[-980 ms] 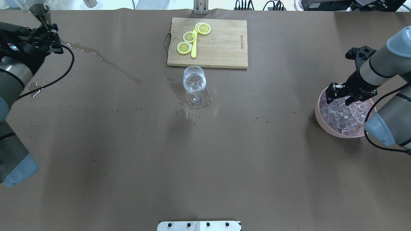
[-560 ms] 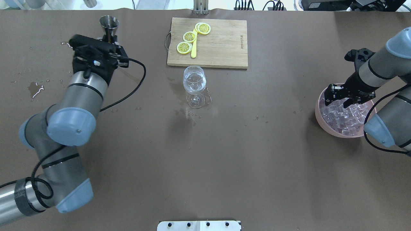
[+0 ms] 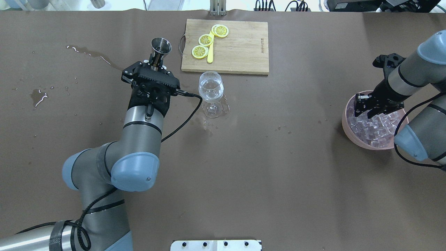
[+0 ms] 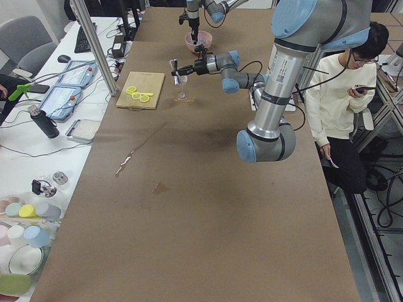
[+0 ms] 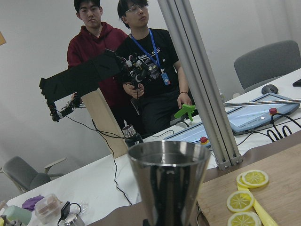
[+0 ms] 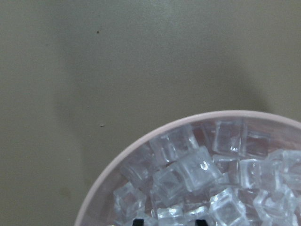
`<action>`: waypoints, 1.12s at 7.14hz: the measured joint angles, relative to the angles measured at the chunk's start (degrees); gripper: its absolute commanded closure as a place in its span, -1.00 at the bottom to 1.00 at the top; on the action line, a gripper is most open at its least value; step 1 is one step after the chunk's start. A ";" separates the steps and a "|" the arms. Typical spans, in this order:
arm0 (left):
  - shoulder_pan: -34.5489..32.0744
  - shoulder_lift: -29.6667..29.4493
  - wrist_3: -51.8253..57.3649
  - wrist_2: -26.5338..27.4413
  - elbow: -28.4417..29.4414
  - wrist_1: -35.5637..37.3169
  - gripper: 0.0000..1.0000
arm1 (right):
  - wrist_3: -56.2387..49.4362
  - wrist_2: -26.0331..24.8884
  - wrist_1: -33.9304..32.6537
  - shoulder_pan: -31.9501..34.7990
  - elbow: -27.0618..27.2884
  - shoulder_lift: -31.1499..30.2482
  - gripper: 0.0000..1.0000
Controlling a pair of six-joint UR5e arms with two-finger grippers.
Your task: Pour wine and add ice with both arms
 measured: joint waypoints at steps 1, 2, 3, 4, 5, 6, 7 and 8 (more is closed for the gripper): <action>0.69 -0.93 0.00 1.40 0.07 3.22 1.00 | -0.15 -0.01 0.00 -0.08 -0.07 0.04 0.58; 1.07 -1.46 0.00 2.70 0.19 6.74 1.00 | -0.25 -0.03 0.00 -0.14 -0.10 0.06 0.68; 1.24 -1.83 0.00 3.57 0.37 9.70 1.00 | -0.30 -0.07 0.00 -0.16 -0.11 0.10 0.76; 1.31 -2.31 0.00 4.06 0.56 12.05 1.00 | -0.31 -0.07 0.00 -0.19 -0.04 0.13 0.90; 1.42 -3.53 0.00 4.49 0.79 15.05 1.00 | -0.30 -0.01 0.00 -0.19 0.06 0.15 0.92; 1.54 -4.92 0.00 4.76 1.12 17.46 1.00 | -0.24 0.04 -0.01 -0.20 0.08 0.20 0.92; 1.65 -5.90 0.00 4.99 1.90 18.85 1.00 | -0.16 0.09 -0.06 -0.20 0.23 0.30 0.89; 1.78 -6.57 0.00 5.47 3.05 19.39 1.00 | -0.10 0.13 -0.32 -0.20 0.66 0.33 0.27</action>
